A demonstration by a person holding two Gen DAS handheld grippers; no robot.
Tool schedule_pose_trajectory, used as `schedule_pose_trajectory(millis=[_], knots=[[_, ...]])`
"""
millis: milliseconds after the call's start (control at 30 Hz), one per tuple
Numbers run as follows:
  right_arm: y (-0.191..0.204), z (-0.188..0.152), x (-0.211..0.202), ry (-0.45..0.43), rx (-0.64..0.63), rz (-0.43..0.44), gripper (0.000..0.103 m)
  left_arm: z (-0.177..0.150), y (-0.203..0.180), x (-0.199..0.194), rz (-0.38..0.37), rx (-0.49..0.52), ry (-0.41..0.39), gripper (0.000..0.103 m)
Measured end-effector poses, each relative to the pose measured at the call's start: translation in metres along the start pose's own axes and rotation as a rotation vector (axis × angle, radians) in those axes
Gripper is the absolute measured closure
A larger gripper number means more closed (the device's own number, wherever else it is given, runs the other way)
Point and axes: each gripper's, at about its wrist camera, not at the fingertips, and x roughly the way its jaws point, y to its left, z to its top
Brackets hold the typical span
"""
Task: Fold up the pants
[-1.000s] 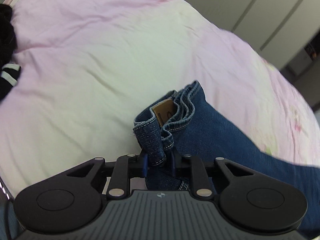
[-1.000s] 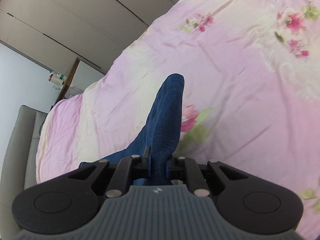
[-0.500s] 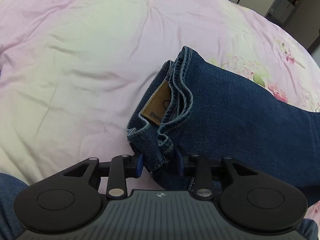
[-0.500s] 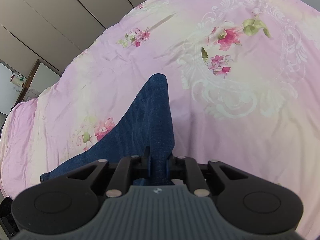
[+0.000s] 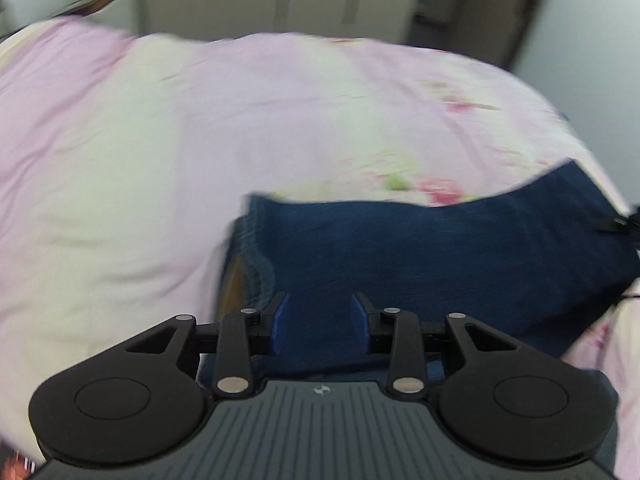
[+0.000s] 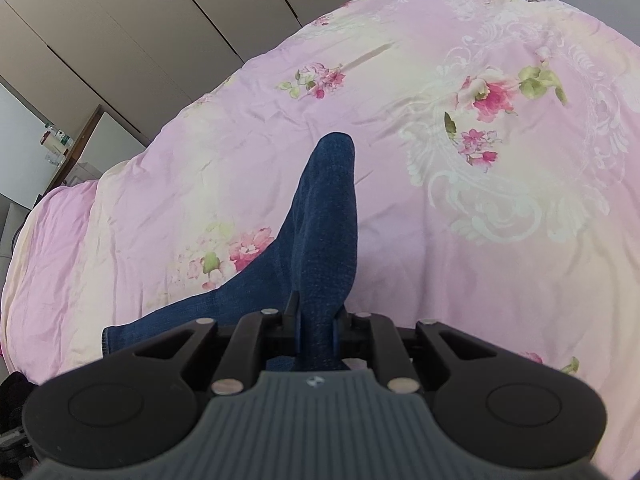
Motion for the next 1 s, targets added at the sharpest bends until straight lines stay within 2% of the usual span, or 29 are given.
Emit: schedule_pose_trajectory(millis=[67,233,367,733,933,1000], knots=[[-0.001,-0.001,-0.001,0.002,0.007,-0.002,0.094,0.008,-0.021,0.009,-0.074,0.108,-0.019,0.065],[-0.003,0.0,-0.002,0.01,0.024,0.007,0.094,0.011,-0.077,0.061,-0.224,0.32,0.047,0.072],[-0.003,0.003,-0.001,0.022,0.023,0.022,0.094,0.005,-0.112,0.109,-0.215,0.48,0.071,0.074],[-0.008,0.014,0.014,0.066,0.046,0.089,0.094,0.065,-0.136,0.209,-0.192,0.537,0.107,0.076],[-0.005,0.019,0.018,0.088,0.016,0.116,0.094,0.077,-0.146,0.249,-0.194,0.545,0.131,0.078],[-0.004,0.019,0.021,0.094,0.003,0.119,0.094,0.076,-0.146,0.25,-0.191,0.535,0.134,0.078]])
